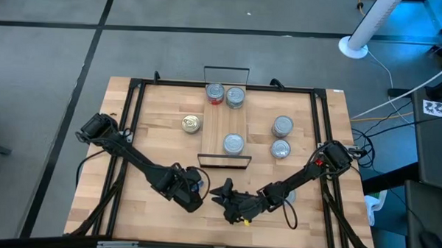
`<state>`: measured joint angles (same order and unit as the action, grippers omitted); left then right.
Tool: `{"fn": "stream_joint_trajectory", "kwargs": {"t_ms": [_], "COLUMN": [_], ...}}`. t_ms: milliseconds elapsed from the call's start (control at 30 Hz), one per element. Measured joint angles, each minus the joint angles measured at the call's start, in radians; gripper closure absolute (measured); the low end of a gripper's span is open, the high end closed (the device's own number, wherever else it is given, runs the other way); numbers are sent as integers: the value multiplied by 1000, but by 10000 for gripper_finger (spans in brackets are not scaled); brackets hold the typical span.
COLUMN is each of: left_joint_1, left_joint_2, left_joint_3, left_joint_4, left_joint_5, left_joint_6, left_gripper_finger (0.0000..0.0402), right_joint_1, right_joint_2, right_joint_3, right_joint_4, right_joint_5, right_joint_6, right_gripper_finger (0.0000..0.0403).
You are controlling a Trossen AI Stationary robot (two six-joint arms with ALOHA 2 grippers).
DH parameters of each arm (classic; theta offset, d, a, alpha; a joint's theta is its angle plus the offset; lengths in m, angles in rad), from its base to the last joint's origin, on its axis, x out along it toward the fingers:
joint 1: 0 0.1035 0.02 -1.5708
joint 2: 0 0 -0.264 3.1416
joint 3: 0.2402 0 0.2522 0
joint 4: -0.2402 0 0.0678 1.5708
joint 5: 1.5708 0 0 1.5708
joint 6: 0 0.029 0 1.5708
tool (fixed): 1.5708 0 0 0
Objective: Stack canned seafood by type on shelf
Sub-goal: Put the blue-pink tuna can on the shelf
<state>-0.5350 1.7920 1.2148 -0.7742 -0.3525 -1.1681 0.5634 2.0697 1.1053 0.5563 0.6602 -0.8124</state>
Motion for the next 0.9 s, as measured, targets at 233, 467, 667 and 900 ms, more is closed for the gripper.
{"fn": "stream_joint_trajectory", "kwargs": {"t_ms": [233,467,667,900], "left_joint_1": [0,0,-1,-2], "left_joint_2": [0,-4,-4,-5], "left_joint_3": [0,21,107,267], "left_joint_4": [0,-54,-202,-300], "left_joint_5": [1,22,23,23], "left_joint_6": [67,124,148,245], "left_gripper_finger": [145,216,216,216], "right_joint_1": [0,19,85,155], "right_joint_2": [0,-2,-40,-128], "right_joint_3": [0,0,0,0], "right_joint_4": [3,0,-36,-105], "right_joint_5": [153,313,372,450], "right_joint_6": [51,206,211,214], "right_gripper_finger": [189,189,189,189]}}
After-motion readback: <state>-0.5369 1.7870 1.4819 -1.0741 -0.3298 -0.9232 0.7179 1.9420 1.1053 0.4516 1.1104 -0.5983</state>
